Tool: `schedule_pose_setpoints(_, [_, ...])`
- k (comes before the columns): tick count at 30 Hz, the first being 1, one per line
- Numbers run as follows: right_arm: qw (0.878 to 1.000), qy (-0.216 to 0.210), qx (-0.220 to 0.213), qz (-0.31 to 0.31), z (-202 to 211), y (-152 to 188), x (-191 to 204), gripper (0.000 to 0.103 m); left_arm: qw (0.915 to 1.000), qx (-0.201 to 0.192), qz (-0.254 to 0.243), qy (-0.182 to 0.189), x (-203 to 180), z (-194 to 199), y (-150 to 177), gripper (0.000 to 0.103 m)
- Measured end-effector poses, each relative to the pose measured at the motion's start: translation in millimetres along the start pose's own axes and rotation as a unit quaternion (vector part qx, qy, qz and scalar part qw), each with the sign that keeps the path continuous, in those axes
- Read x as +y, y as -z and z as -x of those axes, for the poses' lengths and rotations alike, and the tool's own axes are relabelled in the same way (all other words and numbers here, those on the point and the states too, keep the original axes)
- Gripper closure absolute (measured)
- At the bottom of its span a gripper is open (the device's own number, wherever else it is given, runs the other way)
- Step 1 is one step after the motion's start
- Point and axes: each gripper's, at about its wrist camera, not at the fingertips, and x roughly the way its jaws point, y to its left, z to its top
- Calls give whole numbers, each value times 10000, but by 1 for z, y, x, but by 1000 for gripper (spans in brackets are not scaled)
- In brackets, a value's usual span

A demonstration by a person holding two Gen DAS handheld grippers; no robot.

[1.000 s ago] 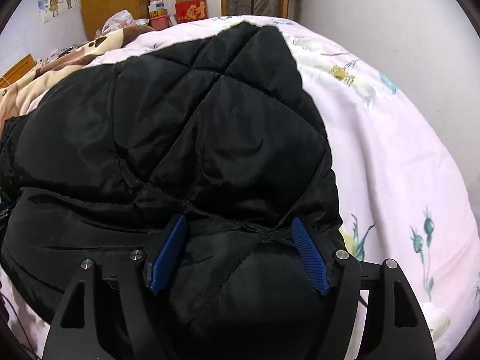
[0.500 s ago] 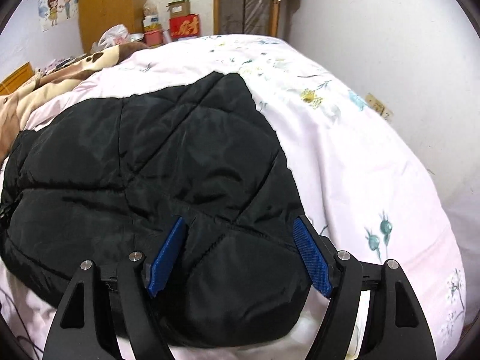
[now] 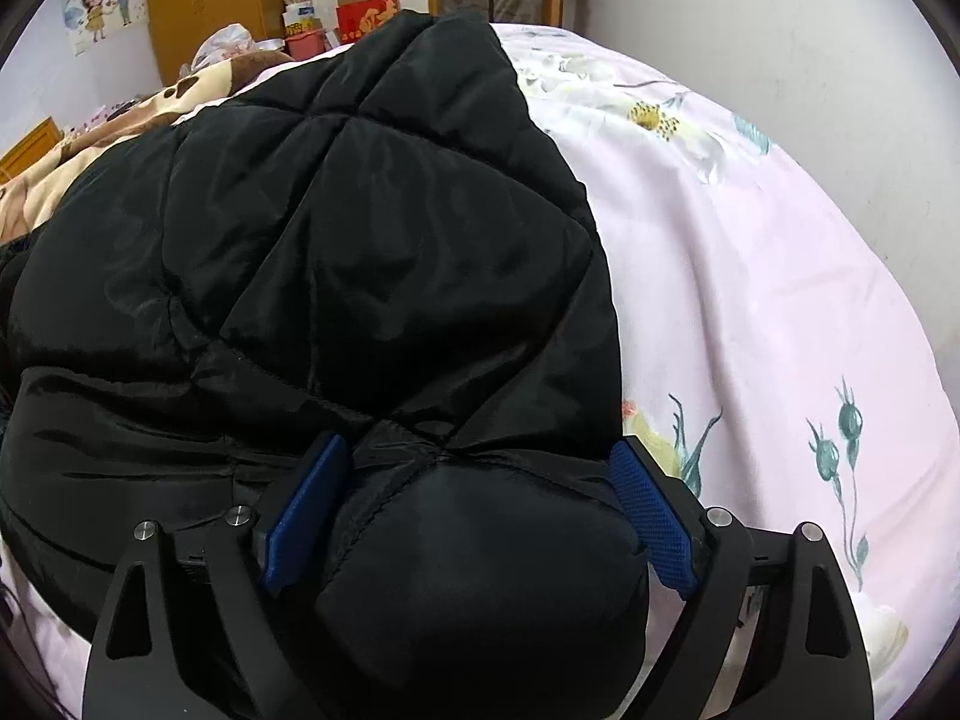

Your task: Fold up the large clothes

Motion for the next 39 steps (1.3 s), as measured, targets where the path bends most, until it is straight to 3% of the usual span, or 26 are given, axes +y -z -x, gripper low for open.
schedule_pose_setpoints(4, [10000,-57,-2,-7,17,2,-10,14,9997,96,-73,204,10,12,-12,7])
schedule_pose_setpoints(10, [9992,-391,19,-113,40,-11,-26,14,9940,352,218,1011,46,21,-30,7])
schedule_pose_setpoints(13, [9988,-479,-17,-17,52,-12,-39,14,9928,311,-3,1155,58,23,-44,7])
schedule_pose_setpoints(17, [9982,-604,-64,30,60,-20,-51,14,9819,705,13,1760,68,12,-62,7])
schedule_pose_setpoints(22, [9947,-977,151,-292,49,-30,-67,13,9703,1047,130,2177,72,-8,-74,7])
schedule_pose_setpoints(32, [9865,-1514,572,-250,13,-45,-66,13,9624,1304,-203,2373,60,-37,-81,6])
schedule_pose_setpoints(39, [9646,-2392,1050,-353,-25,-46,-61,13,9475,1750,-148,2672,56,-69,-78,0])
